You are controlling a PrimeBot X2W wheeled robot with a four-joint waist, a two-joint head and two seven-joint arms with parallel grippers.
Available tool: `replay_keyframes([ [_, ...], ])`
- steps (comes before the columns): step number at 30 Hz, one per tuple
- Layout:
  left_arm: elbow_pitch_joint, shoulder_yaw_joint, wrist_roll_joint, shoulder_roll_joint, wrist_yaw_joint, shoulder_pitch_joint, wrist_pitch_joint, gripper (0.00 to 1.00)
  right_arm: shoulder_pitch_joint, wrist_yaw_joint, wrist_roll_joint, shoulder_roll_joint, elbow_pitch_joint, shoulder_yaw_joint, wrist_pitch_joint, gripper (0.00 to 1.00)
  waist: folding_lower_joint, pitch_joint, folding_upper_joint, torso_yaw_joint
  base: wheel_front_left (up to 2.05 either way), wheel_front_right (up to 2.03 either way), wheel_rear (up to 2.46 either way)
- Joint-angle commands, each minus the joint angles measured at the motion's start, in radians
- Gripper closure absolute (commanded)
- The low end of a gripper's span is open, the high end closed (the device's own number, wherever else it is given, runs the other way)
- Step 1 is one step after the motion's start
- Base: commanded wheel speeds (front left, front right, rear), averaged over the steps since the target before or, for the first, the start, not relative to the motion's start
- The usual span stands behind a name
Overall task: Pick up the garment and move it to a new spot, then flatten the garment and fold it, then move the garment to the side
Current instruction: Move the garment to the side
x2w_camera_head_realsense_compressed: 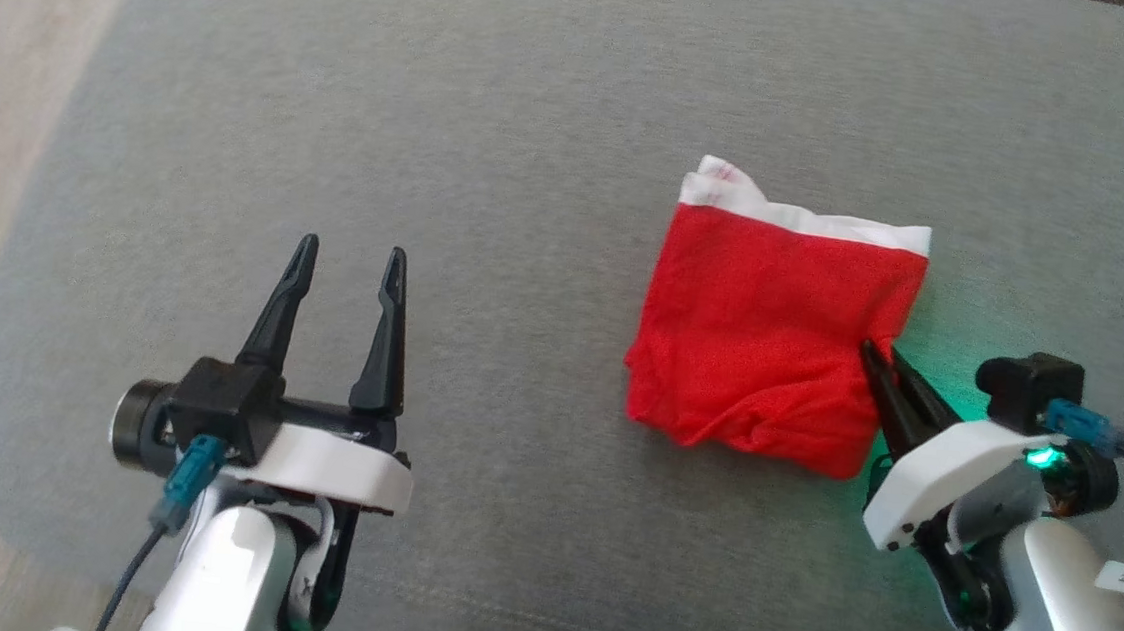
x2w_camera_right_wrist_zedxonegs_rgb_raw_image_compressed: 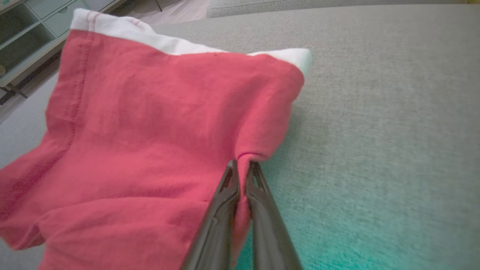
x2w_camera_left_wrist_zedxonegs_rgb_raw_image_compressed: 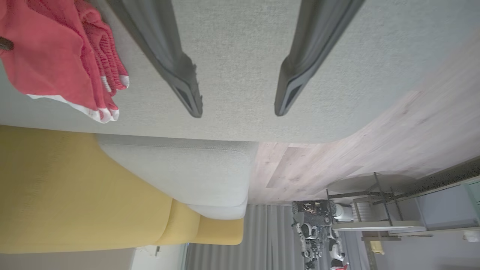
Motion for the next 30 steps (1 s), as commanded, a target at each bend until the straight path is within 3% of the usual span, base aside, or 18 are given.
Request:
replay_keyframes([
  [1, -0.038, 0.043, 0.011, 0.013, -0.001, -0.024, -0.008, 0.0, 0.009, -0.001, -0.002, -0.017, -0.046, 0.025, 0.004, 1.0, 0.0, -0.016, 0.0, -0.054, 0.0, 0.0, 0.0],
  [8, -0.042, 0.058, 0.02, 0.031, -0.008, -0.012, -0.008, 0.0, 0.056, -0.001, -0.004, -0.055, -0.122, 0.038, 0.026, 1.0, 0.0, -0.043, 0.0, -0.223, 0.0, 0.0, 0.0],
  [15, -0.04, 0.058, 0.026, 0.045, -0.013, -0.02, -0.008, 0.0, 0.067, -0.001, 0.0, -0.147, -0.16, 0.036, 0.06, 1.0, 0.0, -0.049, 0.0, -0.366, 0.0, 0.0, 0.0],
  [22, -0.04, 0.045, 0.032, 0.055, -0.019, -0.039, 0.0, 0.0, -0.032, -0.001, 0.019, -0.228, -0.117, -0.028, 0.05, 1.0, 0.0, -0.013, 0.0, -0.454, 0.0, 0.0, 0.0],
  [30, -0.046, 0.013, 0.056, 0.073, -0.039, -0.101, 0.028, 0.0, -0.233, -0.001, 0.052, -0.289, 0.053, -0.151, -0.006, 1.0, 0.0, 0.071, 0.0, -0.478, 0.0, 0.0, 0.0],
])
